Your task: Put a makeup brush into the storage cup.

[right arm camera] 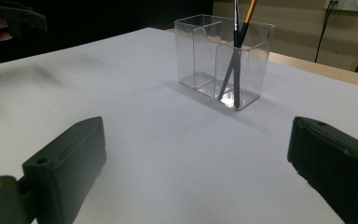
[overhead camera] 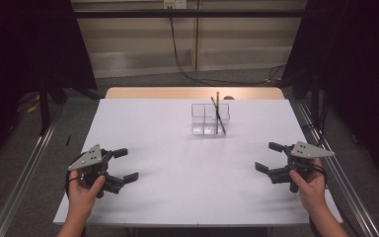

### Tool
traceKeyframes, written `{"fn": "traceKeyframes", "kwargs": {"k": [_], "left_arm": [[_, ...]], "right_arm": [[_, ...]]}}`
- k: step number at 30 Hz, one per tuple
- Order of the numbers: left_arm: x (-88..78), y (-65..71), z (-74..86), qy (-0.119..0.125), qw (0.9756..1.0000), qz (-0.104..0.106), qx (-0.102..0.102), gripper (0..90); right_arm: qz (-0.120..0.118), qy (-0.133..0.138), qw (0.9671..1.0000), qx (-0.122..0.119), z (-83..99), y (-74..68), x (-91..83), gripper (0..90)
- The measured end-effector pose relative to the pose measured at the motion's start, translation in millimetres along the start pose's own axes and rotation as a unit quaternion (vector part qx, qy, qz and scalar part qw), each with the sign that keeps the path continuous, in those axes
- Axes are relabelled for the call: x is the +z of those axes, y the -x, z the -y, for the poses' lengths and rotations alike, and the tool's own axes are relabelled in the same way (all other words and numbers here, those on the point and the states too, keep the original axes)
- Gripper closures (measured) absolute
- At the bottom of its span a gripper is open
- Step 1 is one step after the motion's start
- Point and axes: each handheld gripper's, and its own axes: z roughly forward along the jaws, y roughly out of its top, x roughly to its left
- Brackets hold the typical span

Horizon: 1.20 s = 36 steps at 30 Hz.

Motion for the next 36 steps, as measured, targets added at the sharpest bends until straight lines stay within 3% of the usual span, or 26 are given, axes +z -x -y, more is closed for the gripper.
{"fn": "traceKeyframes", "kwargs": {"k": [12,36], "left_arm": [[0.9,0.2,-0.3,0.000,1.0000,0.001,0.001,1.5],[2.3,-0.2,-0.9,-0.003,1.0000,0.002,0.005,1.5]], "right_arm": [[0.010,0.002,0.9999,0.009,7.3,2.1,-10.4,4.3],[0.019,-0.002,0.9998,0.002,15.9,0.0,-22.9,4.3]]}}
